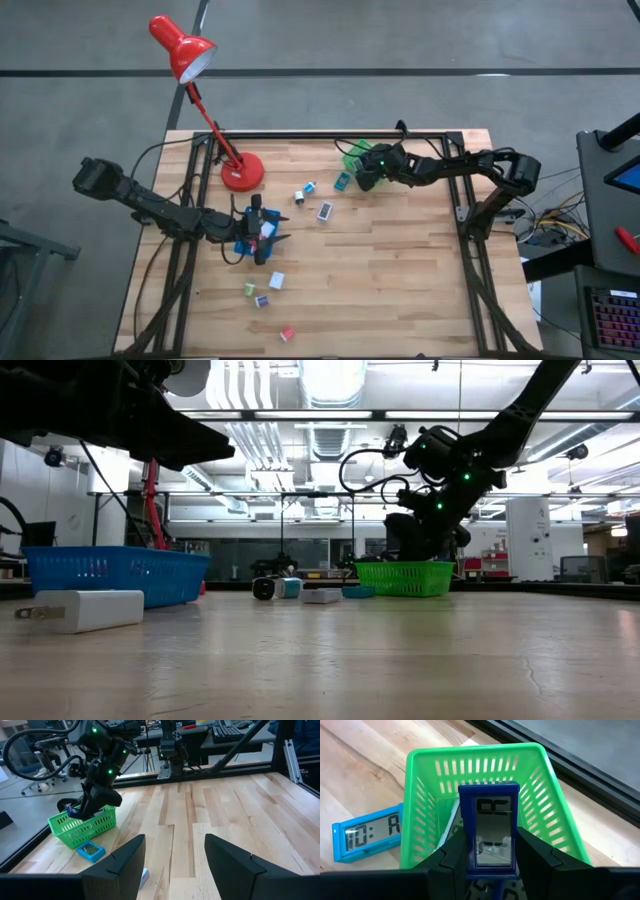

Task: Pick & Place Office items
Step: Put the blue digital clock into the green basket, then put the light blue digital clock into the green basket

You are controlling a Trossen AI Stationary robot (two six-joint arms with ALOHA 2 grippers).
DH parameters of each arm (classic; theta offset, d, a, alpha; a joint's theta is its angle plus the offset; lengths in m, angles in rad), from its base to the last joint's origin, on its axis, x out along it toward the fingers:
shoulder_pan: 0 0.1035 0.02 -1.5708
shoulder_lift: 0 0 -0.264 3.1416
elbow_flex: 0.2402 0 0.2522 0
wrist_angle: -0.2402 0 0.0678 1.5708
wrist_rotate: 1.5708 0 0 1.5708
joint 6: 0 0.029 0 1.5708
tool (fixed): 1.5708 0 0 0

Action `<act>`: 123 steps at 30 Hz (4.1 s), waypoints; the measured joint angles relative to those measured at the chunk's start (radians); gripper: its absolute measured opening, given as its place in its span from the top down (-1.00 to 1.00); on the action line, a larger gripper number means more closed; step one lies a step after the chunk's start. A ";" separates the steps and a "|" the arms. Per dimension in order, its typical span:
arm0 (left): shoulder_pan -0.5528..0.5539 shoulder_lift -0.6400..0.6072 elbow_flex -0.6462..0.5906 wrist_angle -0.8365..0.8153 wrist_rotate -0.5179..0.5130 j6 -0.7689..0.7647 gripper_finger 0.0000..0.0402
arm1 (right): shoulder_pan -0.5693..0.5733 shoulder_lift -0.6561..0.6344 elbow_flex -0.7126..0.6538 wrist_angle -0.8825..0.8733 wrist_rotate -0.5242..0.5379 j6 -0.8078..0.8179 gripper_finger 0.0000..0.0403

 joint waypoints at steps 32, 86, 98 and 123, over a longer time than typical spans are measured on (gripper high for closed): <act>0.000 0.000 0.000 0.000 0.004 0.000 -0.04 | 0.105 -0.029 -0.002 0.200 0.050 -0.183 -0.15; -0.001 0.003 0.026 -0.009 0.093 0.005 -0.04 | 0.408 -0.030 -0.003 0.034 -0.241 -0.490 -0.09; -0.001 0.064 0.053 -0.039 0.092 0.011 -0.04 | 0.411 -0.030 -0.002 0.018 -0.183 -0.731 -0.09; -0.001 0.065 0.052 -0.043 0.093 0.007 -0.04 | 0.293 0.046 0.275 -0.514 -0.098 -0.699 -0.76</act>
